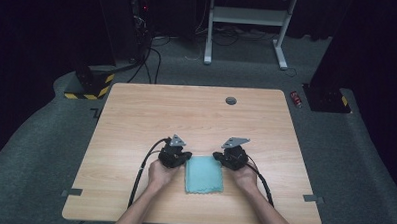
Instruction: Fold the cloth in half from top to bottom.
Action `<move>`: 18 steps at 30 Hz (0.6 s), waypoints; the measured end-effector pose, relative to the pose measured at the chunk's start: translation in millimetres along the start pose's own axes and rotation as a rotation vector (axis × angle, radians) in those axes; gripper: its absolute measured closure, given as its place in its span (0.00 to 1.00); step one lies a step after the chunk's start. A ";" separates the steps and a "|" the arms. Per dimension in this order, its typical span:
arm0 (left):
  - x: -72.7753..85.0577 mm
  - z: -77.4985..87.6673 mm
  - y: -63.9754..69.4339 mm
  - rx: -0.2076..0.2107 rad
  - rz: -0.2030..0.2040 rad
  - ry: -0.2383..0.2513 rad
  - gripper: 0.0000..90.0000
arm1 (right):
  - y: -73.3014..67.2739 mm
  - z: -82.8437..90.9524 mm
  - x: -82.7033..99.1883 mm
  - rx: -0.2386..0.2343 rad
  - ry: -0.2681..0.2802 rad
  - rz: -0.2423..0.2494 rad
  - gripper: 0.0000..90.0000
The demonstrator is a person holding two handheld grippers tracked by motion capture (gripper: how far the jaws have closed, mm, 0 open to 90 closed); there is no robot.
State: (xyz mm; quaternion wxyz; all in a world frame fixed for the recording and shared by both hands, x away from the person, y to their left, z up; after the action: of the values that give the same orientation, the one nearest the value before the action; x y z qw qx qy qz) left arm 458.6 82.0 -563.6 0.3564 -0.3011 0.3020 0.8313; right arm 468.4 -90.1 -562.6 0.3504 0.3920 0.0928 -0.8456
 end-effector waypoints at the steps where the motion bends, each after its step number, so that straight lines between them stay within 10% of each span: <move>1: -1.2 -0.3 -0.7 0.004 0.001 -0.002 0.99 | 0.4 0.7 -0.7 0.000 0.000 -0.006 0.99; 18: -27.8 -8.1 -33.8 -0.015 0.066 0.088 0.99 | 21.6 -15.4 -17.2 0.067 0.011 -0.057 0.98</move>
State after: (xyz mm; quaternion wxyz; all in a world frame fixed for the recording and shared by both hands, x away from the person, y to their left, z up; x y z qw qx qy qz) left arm 502.8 83.8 -558.6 0.3129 -0.3299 0.3212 0.8307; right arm 499.7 -90.5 -558.0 0.3121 0.4052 0.0774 -0.8558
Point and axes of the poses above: each handheld gripper's, and its own axes: z roughly backward along the jaws, x roughly out of its underside, y roughly to its right, the point moved 7 cm from there along -z, roughly forward along the jaws, and after that the axes turned 14 degrees about x, right-handed, at the moved point
